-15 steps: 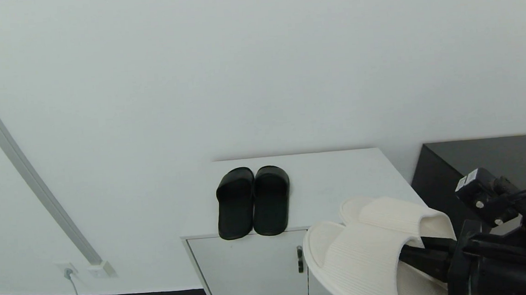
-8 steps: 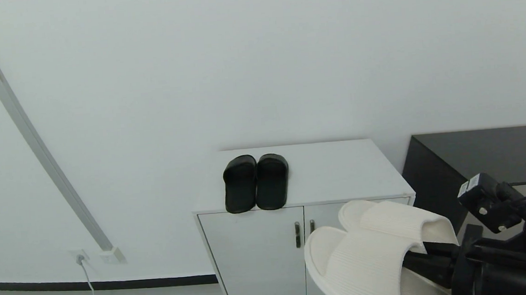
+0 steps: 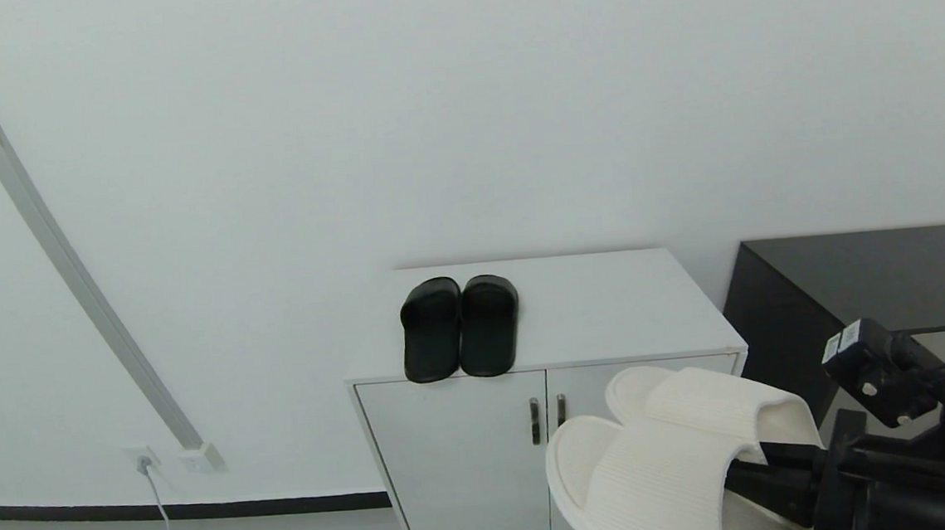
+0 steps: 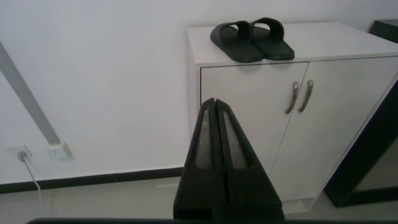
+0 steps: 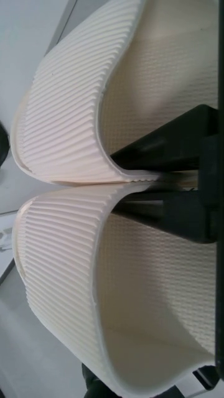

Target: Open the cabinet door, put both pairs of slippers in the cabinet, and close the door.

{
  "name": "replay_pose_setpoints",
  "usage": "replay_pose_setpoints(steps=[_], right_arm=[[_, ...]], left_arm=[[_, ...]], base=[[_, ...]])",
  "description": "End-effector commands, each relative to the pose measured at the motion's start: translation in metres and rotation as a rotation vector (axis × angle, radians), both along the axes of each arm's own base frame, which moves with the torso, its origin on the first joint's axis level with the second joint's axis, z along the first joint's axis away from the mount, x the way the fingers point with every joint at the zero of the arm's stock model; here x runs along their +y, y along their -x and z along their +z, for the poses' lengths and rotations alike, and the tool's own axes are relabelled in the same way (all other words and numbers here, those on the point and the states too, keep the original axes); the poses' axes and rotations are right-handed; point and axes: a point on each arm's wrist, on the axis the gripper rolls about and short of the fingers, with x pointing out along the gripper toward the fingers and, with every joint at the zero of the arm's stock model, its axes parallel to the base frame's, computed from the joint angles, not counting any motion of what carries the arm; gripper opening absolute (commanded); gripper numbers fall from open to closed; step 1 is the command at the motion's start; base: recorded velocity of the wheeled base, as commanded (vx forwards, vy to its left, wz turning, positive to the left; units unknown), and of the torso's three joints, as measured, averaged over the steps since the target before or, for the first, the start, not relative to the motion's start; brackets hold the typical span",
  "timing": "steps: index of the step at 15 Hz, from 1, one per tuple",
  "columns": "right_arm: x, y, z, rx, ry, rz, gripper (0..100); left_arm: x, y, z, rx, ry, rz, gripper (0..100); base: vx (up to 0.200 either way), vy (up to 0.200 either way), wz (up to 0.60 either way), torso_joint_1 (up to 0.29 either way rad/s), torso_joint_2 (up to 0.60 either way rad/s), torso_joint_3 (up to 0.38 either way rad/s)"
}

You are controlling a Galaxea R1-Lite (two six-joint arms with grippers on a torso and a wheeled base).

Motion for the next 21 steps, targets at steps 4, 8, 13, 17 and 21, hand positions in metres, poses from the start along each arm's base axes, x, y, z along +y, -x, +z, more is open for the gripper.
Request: replay_pose_setpoints(steps=[4, 8, 13, 17, 21], right_arm=[[0.0001, 0.0000, -0.0022, 0.008, 0.006, 0.000, 0], [-0.0003, 0.0004, -0.0059, 0.019, 0.017, 0.002, 0], [-0.0009, 0.0010, -0.0068, 0.020, 0.020, 0.002, 0], [-0.0012, 0.0013, -0.0076, 0.012, 0.031, 0.006, 0], [-0.0017, 0.0018, -0.0092, 0.015, 0.037, 0.007, 0]], left_arm=[[0.0000, -0.0001, 0.0000, 0.001, 0.000, 0.000, 0], [0.0000, -0.0001, 0.0000, 0.001, 0.000, -0.001, 0], [-0.0001, 0.0000, 0.0003, 0.001, 0.002, -0.003, 100], [-0.0001, -0.0001, -0.0001, 0.003, 0.002, -0.003, 100], [-0.0001, -0.0001, -0.0001, 0.003, 0.002, -0.003, 100]], base=[[0.000, 0.000, 0.00, 0.000, 0.00, 0.000], [0.000, 0.000, 0.00, -0.065, 0.14, 0.071], [0.000, 0.000, 0.00, -0.162, 0.37, 0.195], [0.000, 0.000, 0.00, -0.180, 0.42, 0.240], [0.000, 0.000, 0.00, -0.229, 0.55, 0.314]])
